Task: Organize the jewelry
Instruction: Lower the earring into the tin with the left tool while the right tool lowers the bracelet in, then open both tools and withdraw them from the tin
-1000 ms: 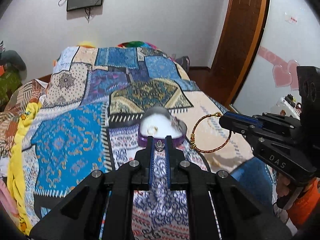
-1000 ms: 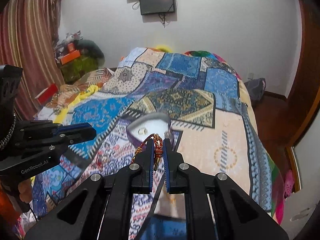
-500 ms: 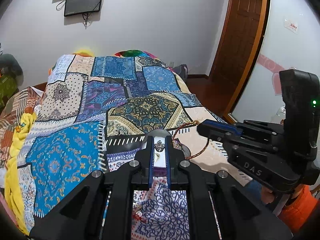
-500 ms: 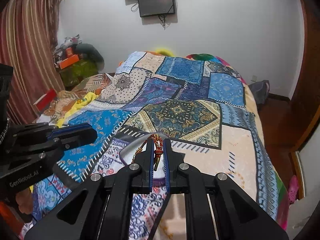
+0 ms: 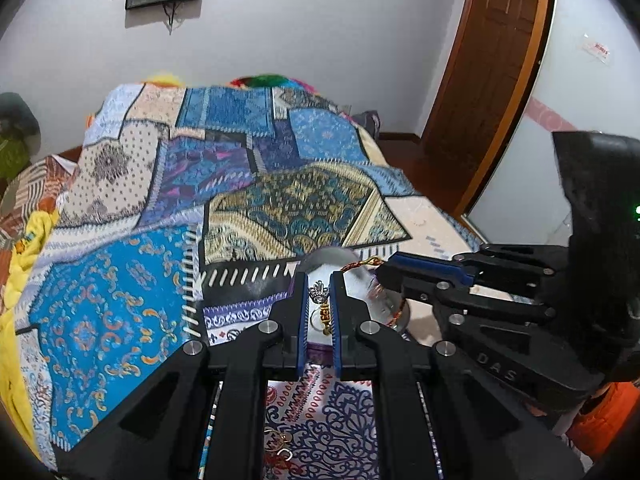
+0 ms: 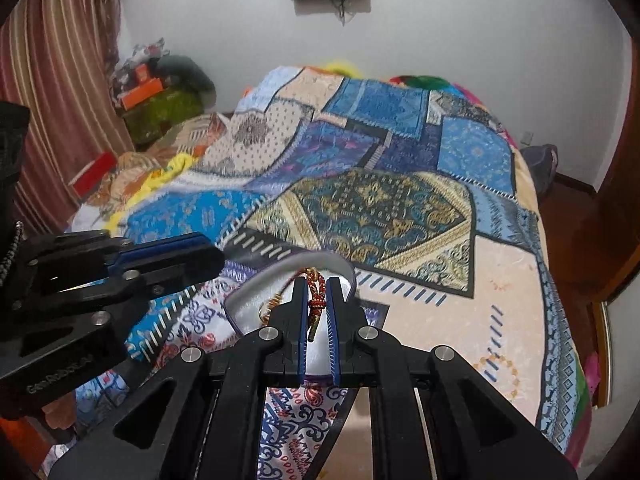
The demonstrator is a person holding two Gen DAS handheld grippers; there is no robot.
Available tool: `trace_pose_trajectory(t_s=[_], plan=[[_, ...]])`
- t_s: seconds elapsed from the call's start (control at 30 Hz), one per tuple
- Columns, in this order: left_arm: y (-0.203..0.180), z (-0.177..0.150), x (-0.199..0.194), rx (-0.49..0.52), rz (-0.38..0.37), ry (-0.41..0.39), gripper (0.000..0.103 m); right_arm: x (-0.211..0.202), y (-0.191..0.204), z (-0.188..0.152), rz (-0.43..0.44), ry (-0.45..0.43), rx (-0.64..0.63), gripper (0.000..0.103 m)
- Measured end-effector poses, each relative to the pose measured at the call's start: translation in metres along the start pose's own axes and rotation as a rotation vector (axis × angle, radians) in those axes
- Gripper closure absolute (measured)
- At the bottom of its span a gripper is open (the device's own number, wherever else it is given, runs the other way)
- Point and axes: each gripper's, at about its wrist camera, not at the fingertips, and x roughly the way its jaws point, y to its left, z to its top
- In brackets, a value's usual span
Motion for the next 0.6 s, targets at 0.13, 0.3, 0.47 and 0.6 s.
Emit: trace_pose_trajectory(t_s=[0.13,0.3,0.47,0.6], plan=[[0.004,-0.006,0.015,-0.009,0.003,0.038,0.095,0.007,0.001,-0.005,-0.013,0.028,-0.017,0.095],[0.006,-0.01,0.023,-0.018,-0.008,0.067,0.095,0.014,-0.001,-0.009,-0.025,0.058,-0.031,0.095],[0.003,-0.014,0.026,-0.004,-0.007,0.083,0.095,0.012,-0.001,-0.013,-0.031,0.066,-0.051,0.095],[0.001,-0.015,0.024,-0.001,0.004,0.079,0.095,0.012,0.001,-0.014,-0.04,0.07,-0.072,0.095]])
